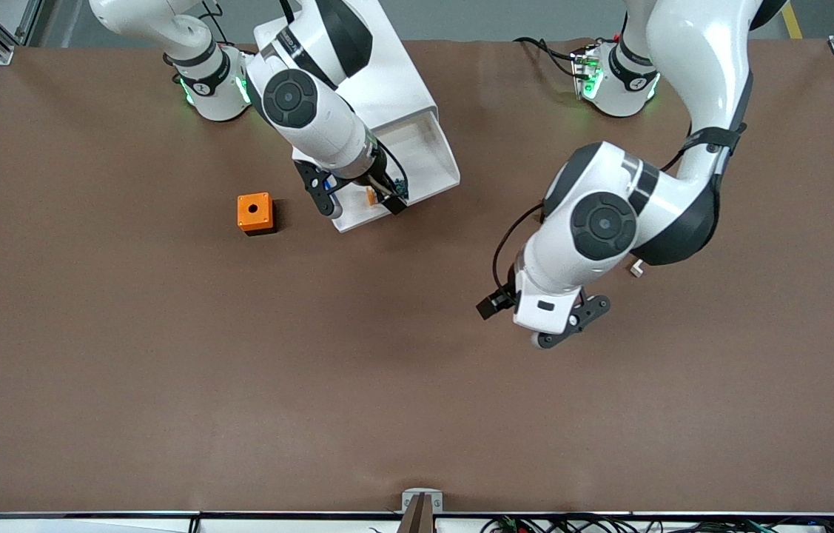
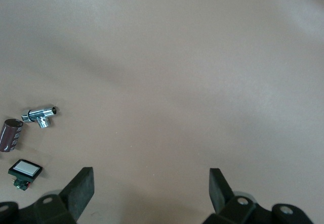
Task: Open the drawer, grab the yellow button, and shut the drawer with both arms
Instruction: 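Grasp the yellow-capped push button inside the drawer with the right gripper, then lift the button out with the right gripper while the left gripper reaches the drawer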
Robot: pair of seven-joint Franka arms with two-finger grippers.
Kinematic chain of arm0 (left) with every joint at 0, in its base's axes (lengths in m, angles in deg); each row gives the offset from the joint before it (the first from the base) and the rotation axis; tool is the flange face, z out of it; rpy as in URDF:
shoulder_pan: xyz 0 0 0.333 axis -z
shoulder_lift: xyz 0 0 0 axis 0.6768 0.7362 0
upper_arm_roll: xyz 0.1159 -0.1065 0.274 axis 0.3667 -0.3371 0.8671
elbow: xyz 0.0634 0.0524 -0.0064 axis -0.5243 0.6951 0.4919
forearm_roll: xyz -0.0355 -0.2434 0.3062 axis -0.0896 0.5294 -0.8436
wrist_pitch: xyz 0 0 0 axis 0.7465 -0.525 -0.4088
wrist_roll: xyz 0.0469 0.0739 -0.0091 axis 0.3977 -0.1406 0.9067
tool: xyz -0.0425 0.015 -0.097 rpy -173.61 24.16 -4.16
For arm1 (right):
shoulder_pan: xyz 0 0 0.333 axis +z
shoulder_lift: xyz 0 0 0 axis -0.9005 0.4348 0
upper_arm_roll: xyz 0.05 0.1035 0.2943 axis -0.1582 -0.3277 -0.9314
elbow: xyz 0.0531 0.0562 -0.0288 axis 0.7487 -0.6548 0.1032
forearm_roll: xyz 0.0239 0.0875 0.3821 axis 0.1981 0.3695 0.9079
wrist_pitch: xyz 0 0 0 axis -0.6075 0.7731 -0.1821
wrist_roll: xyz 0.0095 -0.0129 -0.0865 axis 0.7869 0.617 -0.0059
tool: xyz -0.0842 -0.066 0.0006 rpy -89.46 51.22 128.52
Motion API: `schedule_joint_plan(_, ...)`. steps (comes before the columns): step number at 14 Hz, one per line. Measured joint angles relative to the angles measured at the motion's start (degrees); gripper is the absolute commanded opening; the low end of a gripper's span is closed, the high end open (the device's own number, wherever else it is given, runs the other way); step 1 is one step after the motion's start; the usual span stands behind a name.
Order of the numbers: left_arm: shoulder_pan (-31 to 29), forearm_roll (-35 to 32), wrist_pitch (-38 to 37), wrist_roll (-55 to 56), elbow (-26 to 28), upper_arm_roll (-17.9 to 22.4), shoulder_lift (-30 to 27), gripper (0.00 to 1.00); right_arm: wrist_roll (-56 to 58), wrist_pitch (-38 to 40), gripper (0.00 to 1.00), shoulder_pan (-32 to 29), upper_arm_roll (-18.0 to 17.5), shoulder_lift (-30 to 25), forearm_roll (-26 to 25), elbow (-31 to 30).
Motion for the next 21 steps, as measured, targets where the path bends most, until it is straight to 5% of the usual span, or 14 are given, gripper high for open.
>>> schedule_joint_plan(2, 1.5, -0.3, 0.0, 0.1, 0.7, 0.0, 0.0, 1.00, 0.0, -1.1, 0.93, 0.5, 0.0, 0.0, 0.0, -0.9)
schedule_joint_plan(6, 3.3, -0.4, 0.1, 0.1, 2.2, -0.1, -0.5, 1.00, 0.0, -2.9, 0.30, 1.4, 0.0, 0.1, 0.0, -2.2)
schedule_joint_plan(9, 3.5, -0.4, 0.1, 0.1, 3.3, -1.7, -1.4, 1.00, 0.0, -2.9, 0.00, 1.4, 0.3, 0.1, 0.0, -2.1)
schedule_joint_plan(14, 3.9, -0.4, 0.1, 0.1, 4.4, -3.5, -1.6, 1.00, 0.0, -2.6, 0.00, 1.1, 1.0, -0.2, 0.0, -1.2)
schedule_joint_plan(21, 6.1, -0.4, 0.1, 0.1, 5.8, -4.0, -1.6, 1.00, 11.6, 14.7, 0.00, -9.0, 1.8, -1.2, 0.0, 9.5)
